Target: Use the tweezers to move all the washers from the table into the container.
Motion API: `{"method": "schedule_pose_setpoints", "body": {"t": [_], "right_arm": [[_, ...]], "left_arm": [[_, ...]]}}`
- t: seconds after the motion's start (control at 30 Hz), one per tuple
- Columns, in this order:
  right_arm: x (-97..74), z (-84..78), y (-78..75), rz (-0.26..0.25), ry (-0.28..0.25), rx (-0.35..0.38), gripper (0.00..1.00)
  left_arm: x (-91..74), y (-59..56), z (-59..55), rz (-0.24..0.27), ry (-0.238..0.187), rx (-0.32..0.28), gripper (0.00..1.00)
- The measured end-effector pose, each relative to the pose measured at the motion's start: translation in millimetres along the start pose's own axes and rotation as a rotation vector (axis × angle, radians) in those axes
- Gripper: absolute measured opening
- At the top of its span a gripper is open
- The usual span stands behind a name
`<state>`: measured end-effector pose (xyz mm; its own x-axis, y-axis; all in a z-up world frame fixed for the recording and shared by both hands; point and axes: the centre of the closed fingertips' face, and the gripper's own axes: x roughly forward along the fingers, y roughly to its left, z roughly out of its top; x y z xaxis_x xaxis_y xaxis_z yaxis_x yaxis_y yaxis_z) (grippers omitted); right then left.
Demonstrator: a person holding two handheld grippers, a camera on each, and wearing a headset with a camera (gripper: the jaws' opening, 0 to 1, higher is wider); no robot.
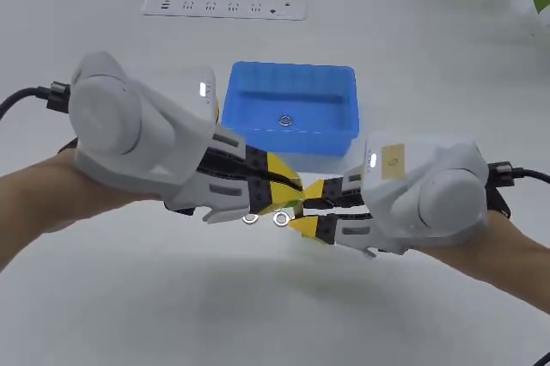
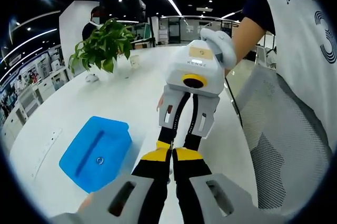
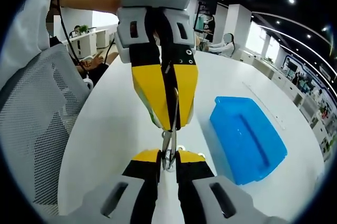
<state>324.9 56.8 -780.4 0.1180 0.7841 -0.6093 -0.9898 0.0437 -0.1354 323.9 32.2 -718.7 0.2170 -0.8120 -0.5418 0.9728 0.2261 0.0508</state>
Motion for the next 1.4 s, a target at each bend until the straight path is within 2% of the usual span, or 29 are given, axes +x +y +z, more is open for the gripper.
{"method": "schedule_pose_setpoints", "body": {"t": [0.27,0.3,0.8,1.13,1.4], "right_arm": [[3.2,2.4,1.3,0.006,-0.005,0.000,0.12],[3.6,2.3,1.7,0.007,-0.002,-0.002,0.12],[3.9,1.5,3.5,0.014,-0.001,0.005,0.12],[4.2,2.1,4.3,0.009,0.007,0.006,0.11],[-3.8,13.2,-0.2,-0.016,-0.009,-0.002,0.11]], "left_arm": [[-1.3,-0.3,-0.8,0.003,0.007,-0.003,0.06],[-1.3,0.1,-1.3,0.009,0.012,0.011,0.06],[-2.5,-1.3,-2.3,-0.004,0.002,-0.033,0.06],[-4.0,-2.5,-3.1,-0.006,0.010,-0.034,0.06],[-12.2,-0.1,8.4,0.011,-0.009,-0.023,0.06]]}}
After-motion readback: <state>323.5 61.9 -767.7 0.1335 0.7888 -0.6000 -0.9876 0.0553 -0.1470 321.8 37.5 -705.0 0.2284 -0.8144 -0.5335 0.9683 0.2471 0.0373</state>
